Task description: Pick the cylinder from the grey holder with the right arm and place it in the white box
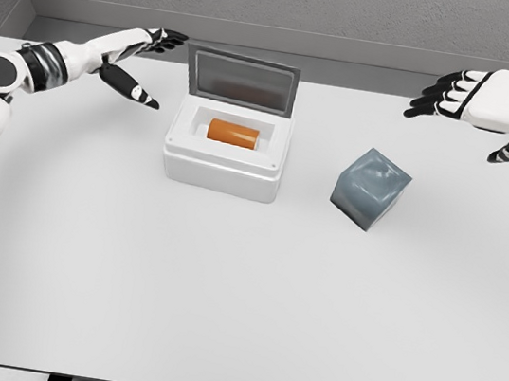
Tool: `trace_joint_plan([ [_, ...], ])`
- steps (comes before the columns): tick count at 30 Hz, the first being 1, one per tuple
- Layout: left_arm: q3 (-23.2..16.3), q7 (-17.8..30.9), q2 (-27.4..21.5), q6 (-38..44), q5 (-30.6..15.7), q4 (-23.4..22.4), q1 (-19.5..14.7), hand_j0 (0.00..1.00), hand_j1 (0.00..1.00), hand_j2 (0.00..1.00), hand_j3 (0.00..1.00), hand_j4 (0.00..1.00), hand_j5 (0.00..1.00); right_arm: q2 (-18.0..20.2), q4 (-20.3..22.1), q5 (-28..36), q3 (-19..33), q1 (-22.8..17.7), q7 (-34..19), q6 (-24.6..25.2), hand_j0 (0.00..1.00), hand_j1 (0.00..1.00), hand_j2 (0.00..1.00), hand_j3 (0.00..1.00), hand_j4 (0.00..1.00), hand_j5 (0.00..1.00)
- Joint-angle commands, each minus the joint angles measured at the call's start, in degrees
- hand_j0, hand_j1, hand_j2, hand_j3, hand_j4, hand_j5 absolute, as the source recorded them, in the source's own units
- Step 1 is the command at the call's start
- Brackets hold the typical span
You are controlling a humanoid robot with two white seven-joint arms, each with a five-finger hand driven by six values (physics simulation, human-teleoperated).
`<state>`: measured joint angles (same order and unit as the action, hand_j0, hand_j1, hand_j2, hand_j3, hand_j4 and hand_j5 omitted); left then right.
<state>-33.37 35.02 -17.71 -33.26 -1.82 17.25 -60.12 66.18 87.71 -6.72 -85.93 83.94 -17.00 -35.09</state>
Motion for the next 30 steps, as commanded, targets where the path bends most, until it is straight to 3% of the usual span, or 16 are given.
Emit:
trace_joint_plan([
  [1,0.3,0.0,0.0,0.0,-0.4,0.9,0.0,1.00,1.00,1.00,1.00,1.00,1.00,-0.1,-0.3,0.3,0.1,0.0,0.0,0.1,1.00,1.00,1.00,1.00,1.00,1.00],
  [3,-3.0,0.0,-0.6,0.1,-0.9,3.5,0.1,1.00,1.00,1.00,1.00,1.00,1.00,-0.1,-0.3,0.4,0.2,-0.1,0.0,0.1,1.00,1.00,1.00,1.00,1.00,1.00],
  [17,-4.0,0.0,-5.4,0.2,-2.0,14.1,2.6,1.00,1.00,1.00,1.00,1.00,1.00,-0.2,-1.1,0.4,-0.2,0.0,0.0,0.1,1.00,1.00,1.00,1.00,1.00,1.00],
  [20,-6.4,0.0,-6.7,0.2,-4.5,15.5,2.6,1.00,1.00,1.00,1.00,1.00,1.00,-0.2,-1.1,0.3,-0.3,-0.4,0.0,0.1,1.00,1.00,1.00,1.00,1.00,1.00],
  [23,-6.7,0.0,-7.3,0.2,-4.6,17.5,3.3,1.00,1.00,1.00,1.00,1.00,1.00,-2.7,-1.1,0.4,-0.4,-0.6,0.0,0.1,1.00,1.00,1.00,1.00,1.00,1.00],
  [30,-8.9,0.0,-7.5,0.2,-5.6,19.8,4.0,1.00,1.00,1.00,1.00,1.00,1.00,-2.8,-1.1,0.4,-0.4,-0.5,0.0,0.1,1.00,1.00,1.00,1.00,1.00,1.00],
])
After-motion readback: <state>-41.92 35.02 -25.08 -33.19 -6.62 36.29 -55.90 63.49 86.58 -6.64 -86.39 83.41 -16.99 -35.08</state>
